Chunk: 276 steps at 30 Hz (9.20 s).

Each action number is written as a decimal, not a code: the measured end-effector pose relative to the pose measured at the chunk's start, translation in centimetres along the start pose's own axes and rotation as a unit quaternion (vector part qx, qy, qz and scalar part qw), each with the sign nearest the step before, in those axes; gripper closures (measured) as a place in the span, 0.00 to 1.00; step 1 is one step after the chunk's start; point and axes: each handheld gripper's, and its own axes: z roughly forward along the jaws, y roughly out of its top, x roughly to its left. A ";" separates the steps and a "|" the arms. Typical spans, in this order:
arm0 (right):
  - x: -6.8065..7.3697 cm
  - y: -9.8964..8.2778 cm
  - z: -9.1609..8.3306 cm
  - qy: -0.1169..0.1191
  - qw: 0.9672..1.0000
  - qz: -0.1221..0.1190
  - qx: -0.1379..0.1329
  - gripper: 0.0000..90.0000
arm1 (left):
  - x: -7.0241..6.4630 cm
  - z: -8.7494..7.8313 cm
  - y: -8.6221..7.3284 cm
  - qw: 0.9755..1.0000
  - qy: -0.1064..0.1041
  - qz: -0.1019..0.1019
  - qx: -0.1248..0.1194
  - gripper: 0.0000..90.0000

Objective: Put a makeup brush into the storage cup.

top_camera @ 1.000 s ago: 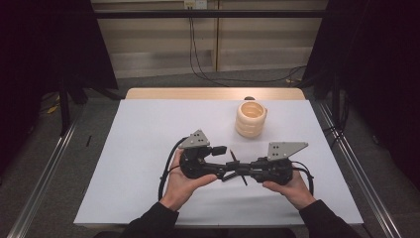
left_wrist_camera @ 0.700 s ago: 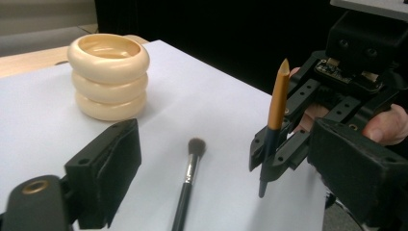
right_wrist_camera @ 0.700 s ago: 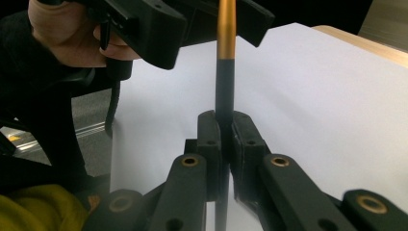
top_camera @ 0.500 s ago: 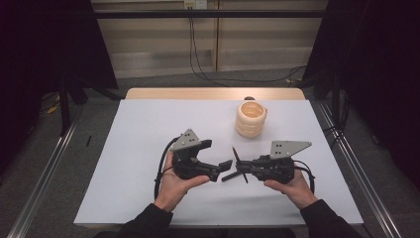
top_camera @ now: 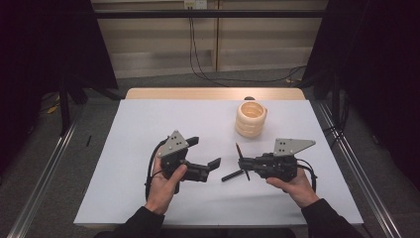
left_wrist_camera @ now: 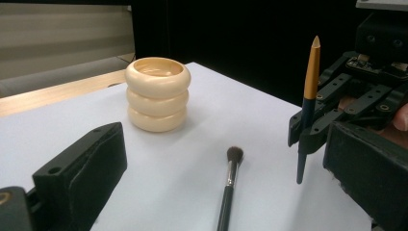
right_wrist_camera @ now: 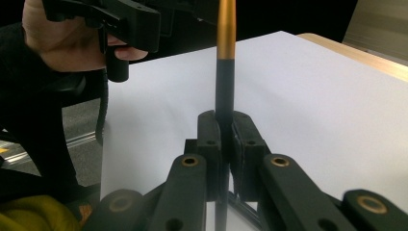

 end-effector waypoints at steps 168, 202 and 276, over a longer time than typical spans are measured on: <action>-17.7 2.1 3.5 -0.215 0.973 0.079 0.017 0.92 | 3.4 -8.7 -7.2 0.997 0.082 0.011 0.005 0.02; -16.9 1.2 2.4 -0.211 0.972 0.097 0.013 0.61 | 3.4 -8.5 -7.3 0.997 0.080 0.013 0.010 0.02; -6.3 -2.8 -5.0 -0.254 0.963 0.070 -0.056 0.01 | 3.4 -8.9 -7.0 0.996 0.090 0.022 -0.007 0.02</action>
